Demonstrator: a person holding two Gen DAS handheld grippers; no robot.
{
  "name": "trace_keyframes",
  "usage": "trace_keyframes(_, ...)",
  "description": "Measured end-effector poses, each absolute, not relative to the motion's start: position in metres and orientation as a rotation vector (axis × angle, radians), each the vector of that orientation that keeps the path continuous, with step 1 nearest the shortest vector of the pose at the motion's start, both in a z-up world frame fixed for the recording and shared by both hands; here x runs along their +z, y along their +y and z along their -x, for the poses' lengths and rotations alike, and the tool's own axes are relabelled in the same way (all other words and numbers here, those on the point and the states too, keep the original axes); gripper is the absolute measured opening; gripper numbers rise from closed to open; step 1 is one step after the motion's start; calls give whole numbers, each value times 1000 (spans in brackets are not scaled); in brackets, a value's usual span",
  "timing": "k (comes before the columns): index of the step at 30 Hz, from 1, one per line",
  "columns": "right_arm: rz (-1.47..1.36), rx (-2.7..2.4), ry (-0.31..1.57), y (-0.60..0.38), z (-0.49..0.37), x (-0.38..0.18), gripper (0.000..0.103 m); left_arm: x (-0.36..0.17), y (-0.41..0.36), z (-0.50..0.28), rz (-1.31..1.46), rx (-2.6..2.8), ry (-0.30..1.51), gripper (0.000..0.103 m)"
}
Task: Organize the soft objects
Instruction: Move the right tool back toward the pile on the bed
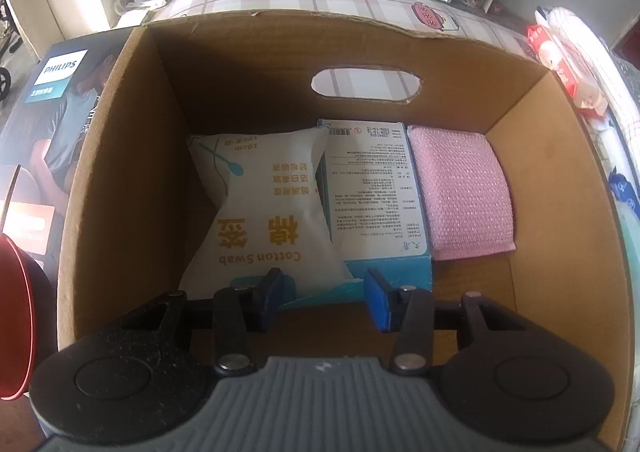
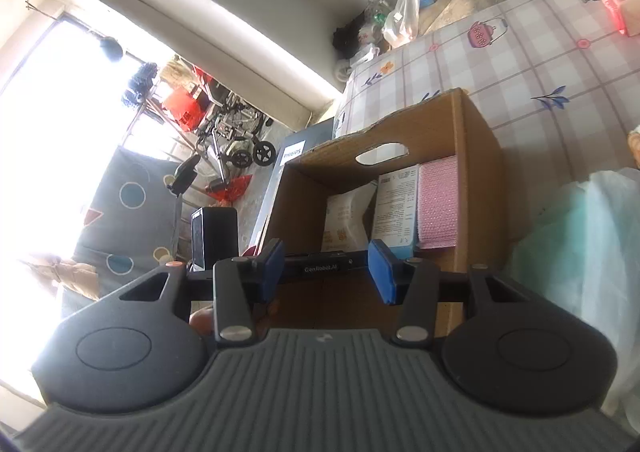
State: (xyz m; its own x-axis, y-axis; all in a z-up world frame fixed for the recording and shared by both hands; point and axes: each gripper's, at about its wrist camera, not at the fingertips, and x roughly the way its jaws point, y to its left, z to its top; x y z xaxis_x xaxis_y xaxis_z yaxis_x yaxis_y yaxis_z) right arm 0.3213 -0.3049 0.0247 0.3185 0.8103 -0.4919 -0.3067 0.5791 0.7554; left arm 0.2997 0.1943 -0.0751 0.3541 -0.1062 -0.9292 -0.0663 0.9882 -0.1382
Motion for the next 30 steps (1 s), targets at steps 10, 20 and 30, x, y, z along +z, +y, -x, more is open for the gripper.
trace_keyframes(10, -724, 623, 900, -416, -256, -11, 48, -62, 195, -303, 195, -9, 1170, 61)
trace_keyframes(20, -586, 394, 706, -473, -174, -18, 56, 14, 160, -235, 125, -65, 969, 81)
trace_keyframes(30, -518, 317, 694, -489, -137, -37, 57, 68, 93, -155, 108, -246, 828, 90)
